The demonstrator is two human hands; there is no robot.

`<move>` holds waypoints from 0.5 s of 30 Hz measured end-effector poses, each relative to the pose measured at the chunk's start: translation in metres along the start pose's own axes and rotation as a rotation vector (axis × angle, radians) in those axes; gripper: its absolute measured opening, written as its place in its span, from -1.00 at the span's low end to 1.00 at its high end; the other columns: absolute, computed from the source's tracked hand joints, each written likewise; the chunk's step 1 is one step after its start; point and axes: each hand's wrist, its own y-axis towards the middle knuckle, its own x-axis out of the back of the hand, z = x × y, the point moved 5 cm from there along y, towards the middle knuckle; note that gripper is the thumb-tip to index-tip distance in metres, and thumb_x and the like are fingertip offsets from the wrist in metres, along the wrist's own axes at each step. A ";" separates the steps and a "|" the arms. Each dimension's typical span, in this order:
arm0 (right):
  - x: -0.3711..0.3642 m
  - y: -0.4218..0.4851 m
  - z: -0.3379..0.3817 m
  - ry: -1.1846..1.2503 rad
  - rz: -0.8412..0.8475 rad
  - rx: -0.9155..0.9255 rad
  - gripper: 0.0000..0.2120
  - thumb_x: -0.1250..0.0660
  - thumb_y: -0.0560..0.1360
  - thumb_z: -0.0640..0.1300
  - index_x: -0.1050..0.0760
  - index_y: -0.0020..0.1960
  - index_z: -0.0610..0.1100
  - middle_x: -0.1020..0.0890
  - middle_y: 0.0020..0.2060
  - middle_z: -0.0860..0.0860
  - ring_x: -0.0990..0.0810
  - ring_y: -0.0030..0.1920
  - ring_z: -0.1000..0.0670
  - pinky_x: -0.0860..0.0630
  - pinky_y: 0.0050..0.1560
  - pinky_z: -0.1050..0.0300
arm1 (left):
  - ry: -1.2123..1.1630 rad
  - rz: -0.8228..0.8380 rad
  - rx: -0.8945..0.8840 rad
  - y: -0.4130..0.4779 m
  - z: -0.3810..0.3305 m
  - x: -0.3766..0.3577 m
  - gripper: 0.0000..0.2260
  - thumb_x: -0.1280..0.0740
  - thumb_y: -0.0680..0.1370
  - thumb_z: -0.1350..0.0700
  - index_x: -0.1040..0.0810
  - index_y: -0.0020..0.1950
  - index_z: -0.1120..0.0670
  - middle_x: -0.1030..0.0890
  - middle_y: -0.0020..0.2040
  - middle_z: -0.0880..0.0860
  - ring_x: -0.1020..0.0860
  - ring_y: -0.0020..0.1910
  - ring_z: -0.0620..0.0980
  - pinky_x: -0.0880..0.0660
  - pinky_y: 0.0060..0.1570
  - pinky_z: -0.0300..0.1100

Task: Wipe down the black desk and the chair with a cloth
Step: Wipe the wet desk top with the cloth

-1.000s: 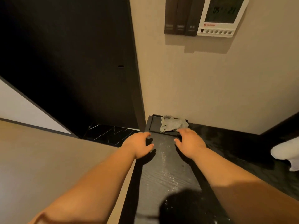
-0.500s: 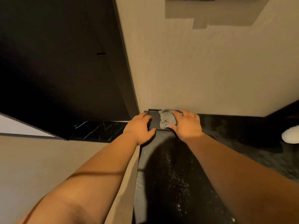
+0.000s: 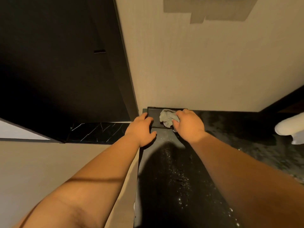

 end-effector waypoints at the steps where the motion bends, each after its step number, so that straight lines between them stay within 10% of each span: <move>1: 0.005 -0.005 0.001 0.008 -0.006 -0.005 -0.69 -0.26 0.61 0.09 -0.54 0.20 -0.09 -0.58 0.02 -0.08 -0.54 0.04 -0.12 -0.52 -0.05 -0.02 | -0.002 0.003 -0.005 -0.004 -0.001 0.002 -0.35 -0.36 0.60 -0.20 -0.29 0.63 -0.02 -0.17 0.67 0.09 -0.24 0.60 0.19 -0.34 0.52 0.15; 9: 0.019 -0.053 -0.003 0.019 -0.006 -0.019 -0.77 -0.25 0.58 0.11 -0.43 -0.08 -0.05 -0.50 -0.25 0.03 -0.51 -0.25 -0.06 -0.35 -0.34 0.04 | 0.009 0.010 -0.035 -0.030 -0.010 -0.004 -0.33 -0.36 0.59 -0.22 -0.26 0.64 -0.03 -0.21 0.66 0.07 -0.26 0.60 0.15 -0.34 0.53 0.12; 15: 0.004 -0.085 -0.011 0.033 0.006 -0.008 -0.77 -0.30 0.55 0.14 -0.34 -0.01 0.03 -0.45 -0.09 0.06 -0.51 -0.08 -0.01 -0.47 -0.23 0.07 | 0.002 0.034 0.010 -0.054 -0.013 -0.031 -0.32 -0.35 0.59 -0.22 -0.26 0.64 -0.02 -0.20 0.67 0.07 -0.25 0.60 0.15 -0.33 0.53 0.15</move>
